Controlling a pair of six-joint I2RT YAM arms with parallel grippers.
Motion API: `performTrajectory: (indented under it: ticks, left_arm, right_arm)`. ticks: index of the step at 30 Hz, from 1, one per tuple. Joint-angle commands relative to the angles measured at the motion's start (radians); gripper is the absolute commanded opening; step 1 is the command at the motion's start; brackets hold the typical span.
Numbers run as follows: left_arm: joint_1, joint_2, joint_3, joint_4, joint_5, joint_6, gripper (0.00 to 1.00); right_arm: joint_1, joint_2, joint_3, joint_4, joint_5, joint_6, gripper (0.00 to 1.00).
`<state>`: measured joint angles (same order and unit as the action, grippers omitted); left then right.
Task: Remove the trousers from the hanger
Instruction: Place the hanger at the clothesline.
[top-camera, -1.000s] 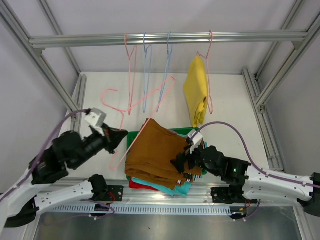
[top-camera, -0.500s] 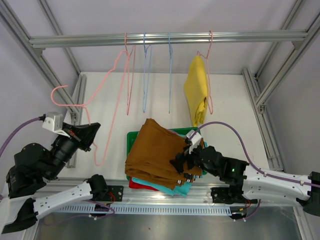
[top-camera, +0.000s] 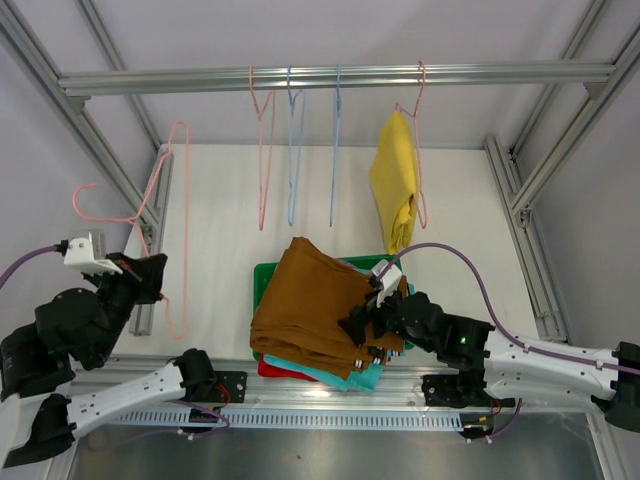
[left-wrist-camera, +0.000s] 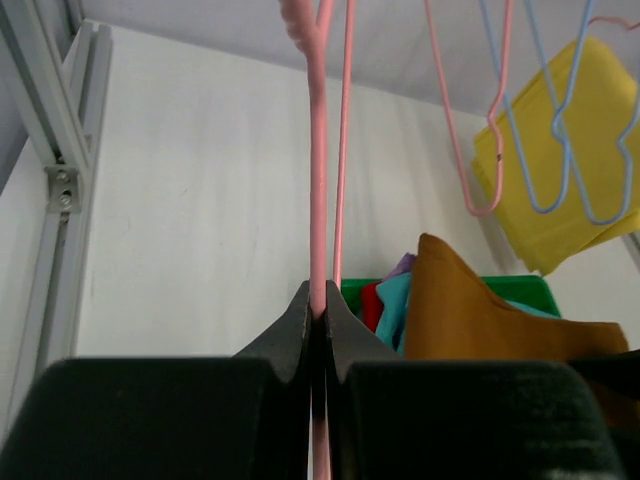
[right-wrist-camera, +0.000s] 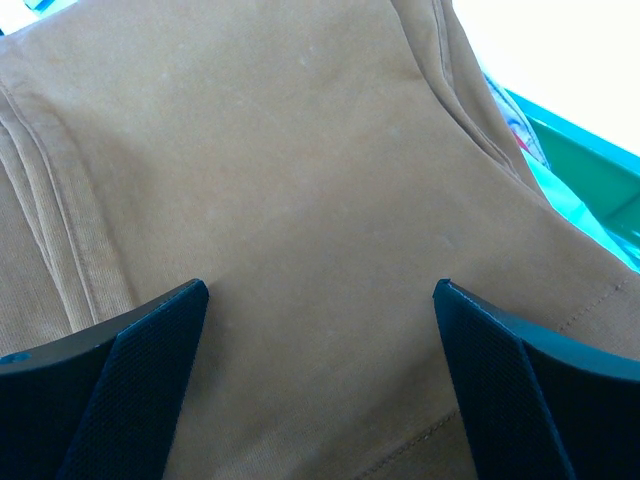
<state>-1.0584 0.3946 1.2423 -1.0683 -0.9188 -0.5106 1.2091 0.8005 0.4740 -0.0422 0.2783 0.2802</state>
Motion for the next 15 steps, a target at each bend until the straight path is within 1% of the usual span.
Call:
performTrajectory:
  ticks: [1,5,7,12,15]
  left_arm:
    - [-0.003,0.088,0.037,-0.13,-0.052,-0.092,0.01]
    - [-0.003,0.154,0.068,-0.102,-0.064,-0.025,0.01]
    - [-0.002,0.182,0.082,-0.072,-0.069,0.038,0.01]
    - [0.012,0.239,0.109,0.091,-0.046,0.206,0.0]
    - [0.064,0.28,0.134,0.154,0.012,0.263,0.0]
  right_arm:
    - [-0.003,0.009,-0.021,0.022,-0.022,0.027,0.99]
    - [-0.011,0.014,-0.025,0.03,-0.027,0.02,0.99]
    - [-0.02,0.019,-0.031,0.031,-0.034,0.017,0.99]
    - [-0.043,0.023,-0.043,0.07,-0.054,0.008,0.99]
    - [-0.068,0.028,-0.054,0.088,-0.077,0.005,1.0]
